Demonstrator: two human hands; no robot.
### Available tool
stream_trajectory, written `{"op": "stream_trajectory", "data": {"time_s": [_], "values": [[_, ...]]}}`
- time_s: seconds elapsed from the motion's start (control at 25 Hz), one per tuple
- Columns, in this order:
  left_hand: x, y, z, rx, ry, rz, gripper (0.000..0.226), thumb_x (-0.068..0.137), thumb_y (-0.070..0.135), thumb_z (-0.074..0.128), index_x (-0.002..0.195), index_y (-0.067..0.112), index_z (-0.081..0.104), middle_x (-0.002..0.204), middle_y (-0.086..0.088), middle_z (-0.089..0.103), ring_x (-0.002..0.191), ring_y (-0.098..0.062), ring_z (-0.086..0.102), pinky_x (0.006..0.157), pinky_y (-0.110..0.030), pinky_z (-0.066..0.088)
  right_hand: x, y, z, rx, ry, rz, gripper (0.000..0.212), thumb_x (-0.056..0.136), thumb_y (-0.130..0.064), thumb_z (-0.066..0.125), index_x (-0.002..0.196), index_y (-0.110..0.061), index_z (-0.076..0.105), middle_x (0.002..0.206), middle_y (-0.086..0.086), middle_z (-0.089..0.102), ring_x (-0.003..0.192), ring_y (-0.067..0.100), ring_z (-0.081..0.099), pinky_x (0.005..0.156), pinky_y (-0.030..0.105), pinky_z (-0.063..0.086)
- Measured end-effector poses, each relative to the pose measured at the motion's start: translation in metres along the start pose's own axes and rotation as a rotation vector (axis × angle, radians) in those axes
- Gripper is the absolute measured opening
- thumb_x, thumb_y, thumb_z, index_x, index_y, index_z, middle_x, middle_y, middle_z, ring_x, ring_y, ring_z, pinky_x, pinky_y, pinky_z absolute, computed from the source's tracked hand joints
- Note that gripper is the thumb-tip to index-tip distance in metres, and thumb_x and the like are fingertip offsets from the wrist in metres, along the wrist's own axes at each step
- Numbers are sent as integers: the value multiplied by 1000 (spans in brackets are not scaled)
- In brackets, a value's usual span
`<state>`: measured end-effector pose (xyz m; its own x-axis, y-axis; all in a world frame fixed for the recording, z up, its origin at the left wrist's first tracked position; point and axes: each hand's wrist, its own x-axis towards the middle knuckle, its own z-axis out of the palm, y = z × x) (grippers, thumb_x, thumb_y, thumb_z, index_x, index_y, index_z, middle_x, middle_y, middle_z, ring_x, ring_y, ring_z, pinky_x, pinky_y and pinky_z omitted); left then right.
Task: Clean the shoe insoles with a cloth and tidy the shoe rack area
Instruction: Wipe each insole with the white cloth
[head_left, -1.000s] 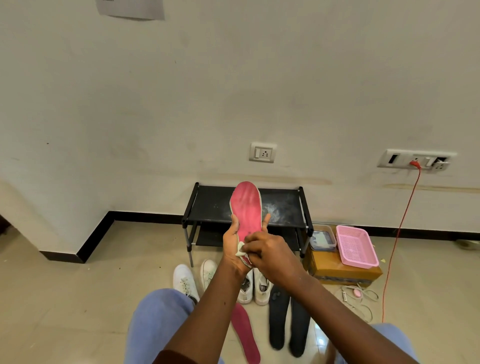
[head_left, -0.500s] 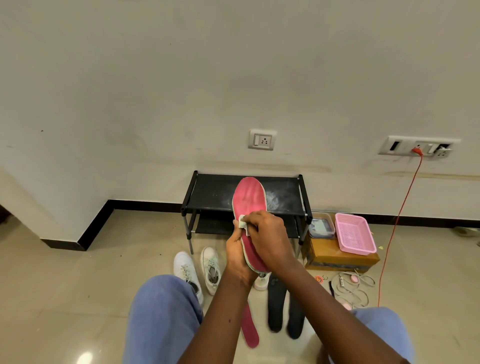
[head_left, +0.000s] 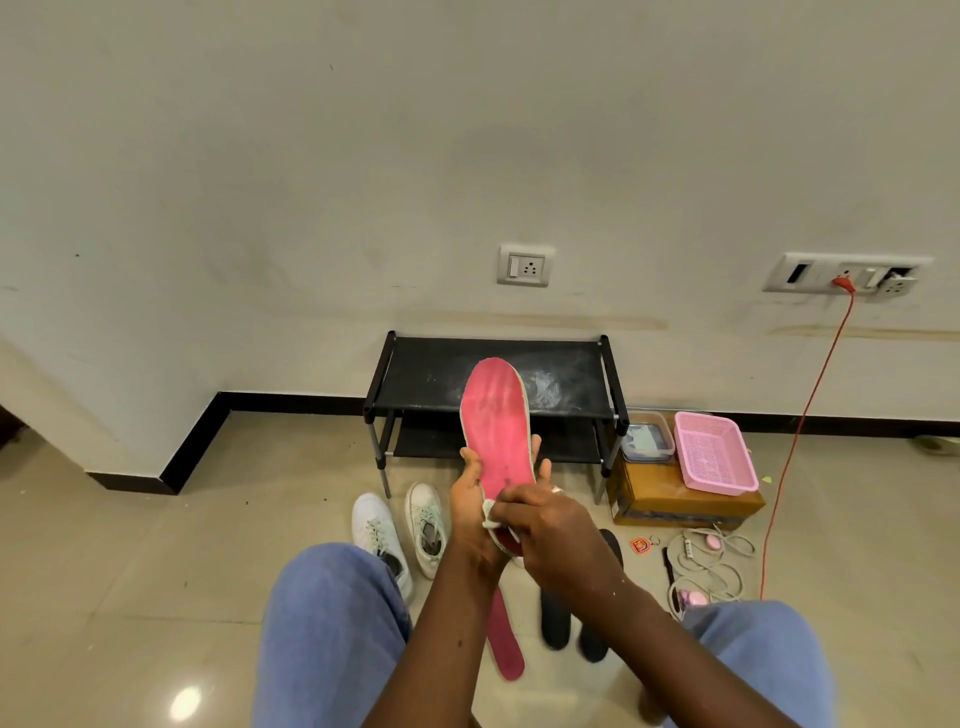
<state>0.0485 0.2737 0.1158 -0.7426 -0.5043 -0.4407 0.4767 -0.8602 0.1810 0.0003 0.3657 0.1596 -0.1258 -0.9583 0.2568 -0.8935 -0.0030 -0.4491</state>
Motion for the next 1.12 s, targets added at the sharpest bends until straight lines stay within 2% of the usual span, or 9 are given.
{"op": "stream_trajectory", "data": {"time_s": [0.08,0.2,0.36,0.48,0.68,0.8,0.88,1.04,1.12], "values": [[3,2,-4,18,-4,33,68,90,60,36,133,8,47,125,-12,60,127,-31,48,98,-45,45,-7,-4,3,4,15,-19,28,53,-5,87,77,-15,75,78,-1,71,65,10,68,62,21,56],[0,3,0,78,-36,6,69,88,61,37,126,5,54,118,-15,63,125,-35,48,101,-47,39,6,-3,1,-35,63,27,9,65,-9,78,72,-13,74,74,1,70,65,14,67,61,24,55],[-12,-5,5,106,-104,19,51,83,45,49,104,2,66,93,-17,67,86,-30,68,72,-37,58,41,9,-2,-172,80,140,17,80,-6,56,80,-8,73,81,8,68,74,24,63,61,29,50],[-12,-8,7,161,-89,71,41,88,38,46,108,6,61,87,-15,69,80,-28,70,65,-34,58,52,13,-8,-136,102,248,20,90,-10,51,96,-6,69,97,10,66,90,24,56,70,31,44],[-10,4,8,119,-53,119,58,95,52,31,109,2,57,83,-15,68,75,-29,69,66,-37,58,38,5,-4,-133,8,144,21,83,-3,58,100,-7,70,105,8,66,99,25,54,75,24,39],[-8,8,-1,102,-3,125,61,93,57,31,103,4,58,78,-11,65,74,-23,64,63,-31,57,17,4,5,-41,21,97,20,61,5,77,76,-8,73,78,8,70,73,26,62,62,27,47],[-6,7,-7,108,21,138,60,94,58,31,103,5,58,76,-10,68,68,-22,67,62,-30,57,6,-2,8,15,-39,97,17,65,3,76,76,-8,74,77,7,70,72,23,63,67,22,45],[-5,5,-3,55,-57,156,58,90,54,38,125,10,53,104,-11,71,92,-28,68,81,-41,55,10,0,-19,123,-59,238,22,78,9,55,86,-2,73,89,12,70,81,21,63,76,26,50],[-6,5,0,57,-163,126,71,79,53,59,132,6,49,120,-13,64,104,-31,65,88,-45,52,18,1,-28,181,58,309,26,78,11,53,88,-3,73,90,11,71,79,18,63,75,29,53]]}}
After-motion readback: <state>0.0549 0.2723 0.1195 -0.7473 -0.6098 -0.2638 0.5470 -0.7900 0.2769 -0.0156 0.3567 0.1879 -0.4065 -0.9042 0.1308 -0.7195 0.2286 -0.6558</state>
